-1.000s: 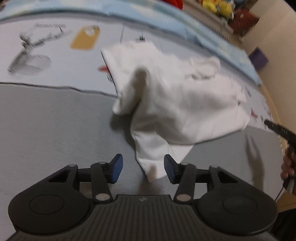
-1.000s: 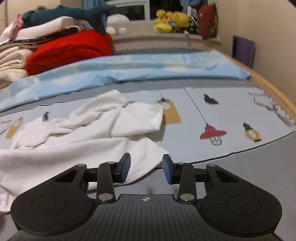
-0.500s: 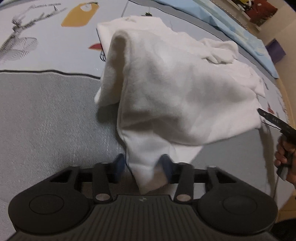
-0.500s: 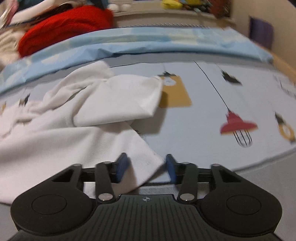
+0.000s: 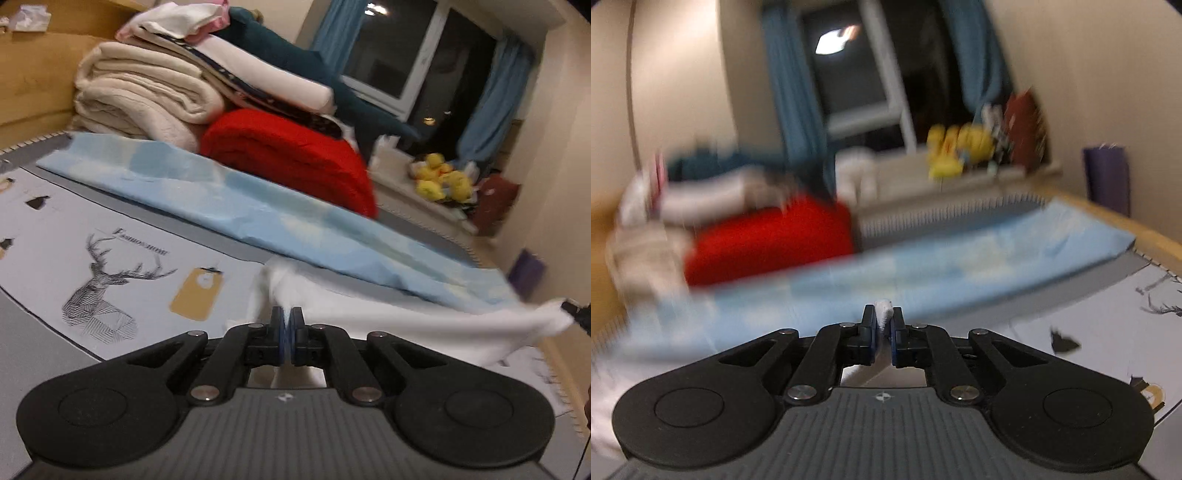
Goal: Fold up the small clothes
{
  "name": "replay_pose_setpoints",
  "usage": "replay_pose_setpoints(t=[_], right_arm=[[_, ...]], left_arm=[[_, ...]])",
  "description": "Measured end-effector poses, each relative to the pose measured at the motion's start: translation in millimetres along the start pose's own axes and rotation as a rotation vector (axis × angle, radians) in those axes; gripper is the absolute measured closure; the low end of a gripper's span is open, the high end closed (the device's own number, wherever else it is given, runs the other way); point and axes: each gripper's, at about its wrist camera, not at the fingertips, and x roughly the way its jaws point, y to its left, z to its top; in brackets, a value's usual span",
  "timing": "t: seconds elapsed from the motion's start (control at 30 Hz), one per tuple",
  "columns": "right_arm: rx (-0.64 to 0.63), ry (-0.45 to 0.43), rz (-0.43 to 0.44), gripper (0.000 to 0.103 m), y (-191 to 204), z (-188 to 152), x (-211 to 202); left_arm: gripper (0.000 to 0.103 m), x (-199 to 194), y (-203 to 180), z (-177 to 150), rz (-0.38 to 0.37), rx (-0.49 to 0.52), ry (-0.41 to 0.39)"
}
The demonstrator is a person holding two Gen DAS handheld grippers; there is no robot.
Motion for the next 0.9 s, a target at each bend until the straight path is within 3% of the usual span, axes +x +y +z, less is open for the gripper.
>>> replay_pose_setpoints(t=[0.07,0.17,0.27,0.33,0.47,0.53,0.6,0.7,0.8,0.9], right_arm=[[-0.018,0.134,-0.068,0.097,-6,-9,-6],[0.013,0.433,-0.192,0.097,-29,-54,-11],[0.020,0.586,-0.189,0.096,-38,-98,-34],[-0.007,0.656,-0.208,0.097,-38,-109,-46],[0.043,0.509,-0.094,0.097,-32,-82,-95],[0.050,0.492,-0.054,0.097,-38,-73,-112],[0.034,0.606,-0.089,0.097,-53,-81,-113],[-0.043,0.874,-0.109,0.097,-66,-119,-109],[-0.175,1.027,-0.053,0.097,-61,-152,-119],[-0.279,1.136,0.000,0.097,-54,-173,-121]], left_arm=[[0.100,4,9,-2,-0.046,-0.025,0.116],[0.100,25,19,-25,-0.013,-0.046,0.407],[0.100,31,32,-45,0.011,-0.034,0.605],[0.100,29,29,-48,-0.015,0.036,0.635],[0.100,9,17,-51,-0.056,0.139,0.629],[0.100,-13,25,-56,-0.078,0.144,0.608],[0.100,-29,29,-58,-0.099,0.184,0.620],[0.100,-33,28,-86,-0.074,0.341,0.739],[0.100,-33,24,-119,-0.075,0.518,0.851],[0.100,-32,22,-139,-0.066,0.619,0.920]])
